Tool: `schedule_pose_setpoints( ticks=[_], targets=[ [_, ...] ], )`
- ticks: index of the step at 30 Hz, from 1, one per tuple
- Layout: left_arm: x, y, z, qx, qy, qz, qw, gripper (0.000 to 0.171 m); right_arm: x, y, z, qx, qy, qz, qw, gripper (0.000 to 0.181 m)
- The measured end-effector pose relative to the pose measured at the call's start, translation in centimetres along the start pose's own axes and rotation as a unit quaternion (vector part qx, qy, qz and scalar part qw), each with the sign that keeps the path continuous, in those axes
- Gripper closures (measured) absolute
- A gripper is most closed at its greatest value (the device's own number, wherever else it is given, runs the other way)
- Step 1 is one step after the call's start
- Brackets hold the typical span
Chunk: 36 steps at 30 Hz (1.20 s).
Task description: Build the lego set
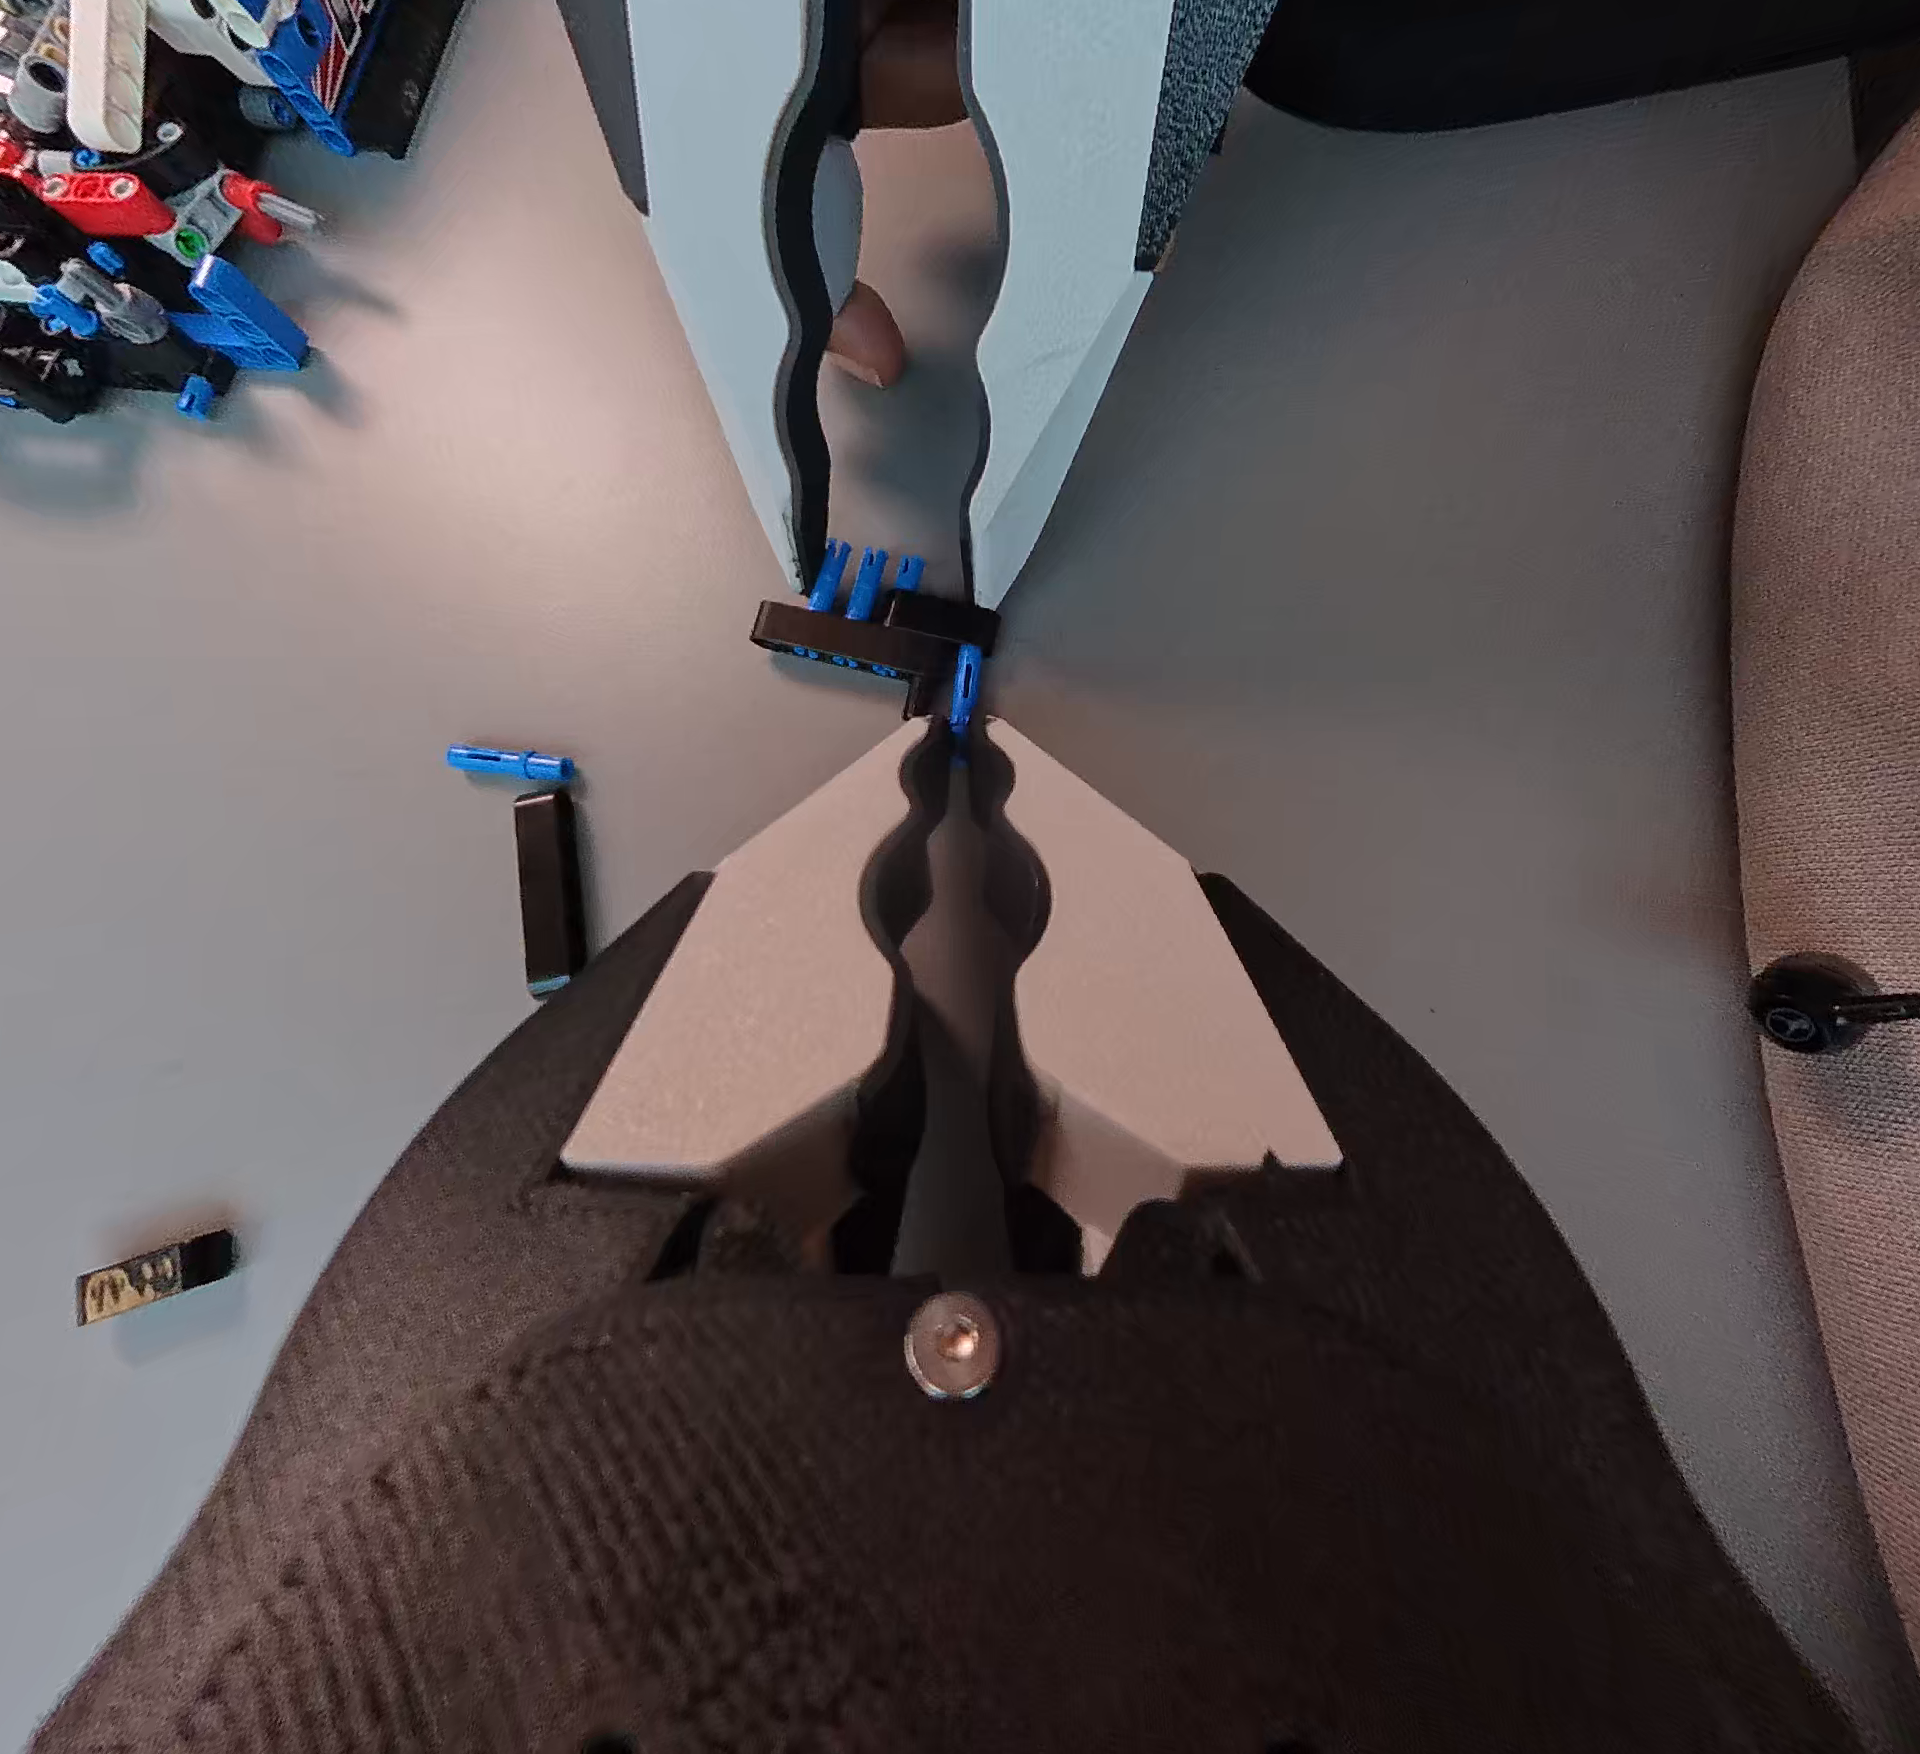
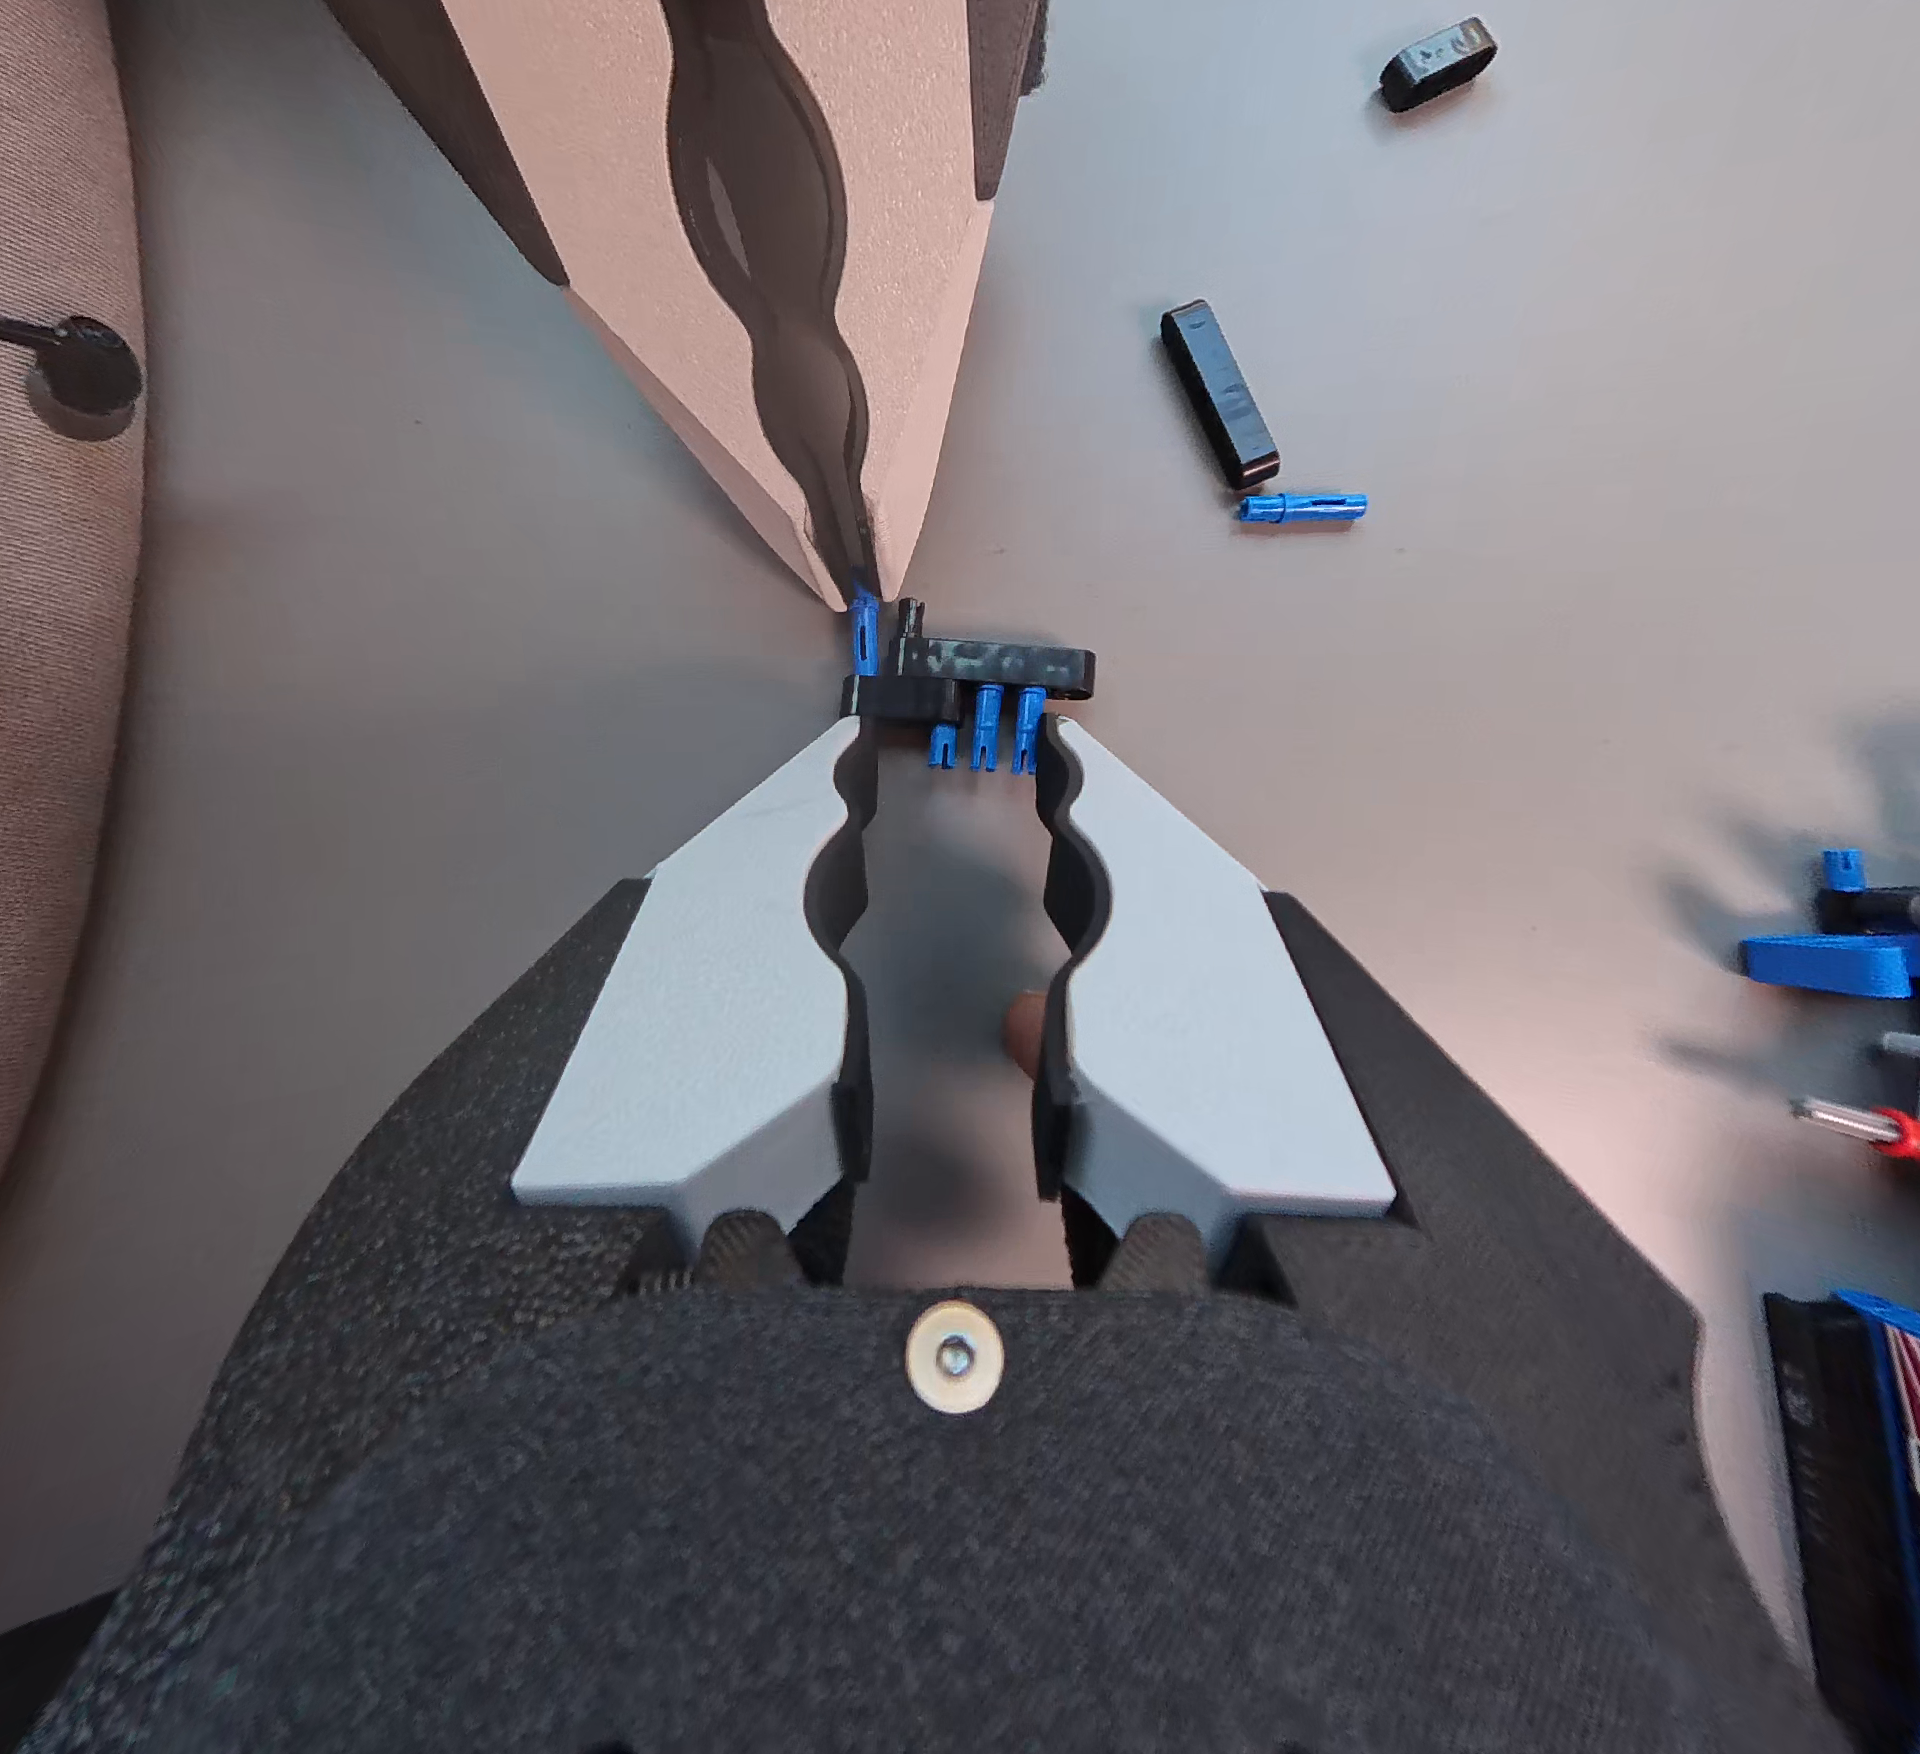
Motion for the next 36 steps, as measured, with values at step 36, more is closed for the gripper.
schedule_pose_setpoints(
  ticks=[36],
  targets=[
    [-0.9, 3.2, 1.7, 0.042, 0.013, -0.114, 0.993, 0.165, 0.0, 0.6, -0.6, 0.013, 0.002, -0.027, 1.000, 0.161]
  ],
)
Point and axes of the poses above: each gripper's, where its closed fingertips meet, y back along the fingers, x out of its underside, z = x × y across the jaws, the point moved 2 cm from there along y, back along the fingers, and after that the axes turned 5 degrees about -x, right-handed, at the moved point
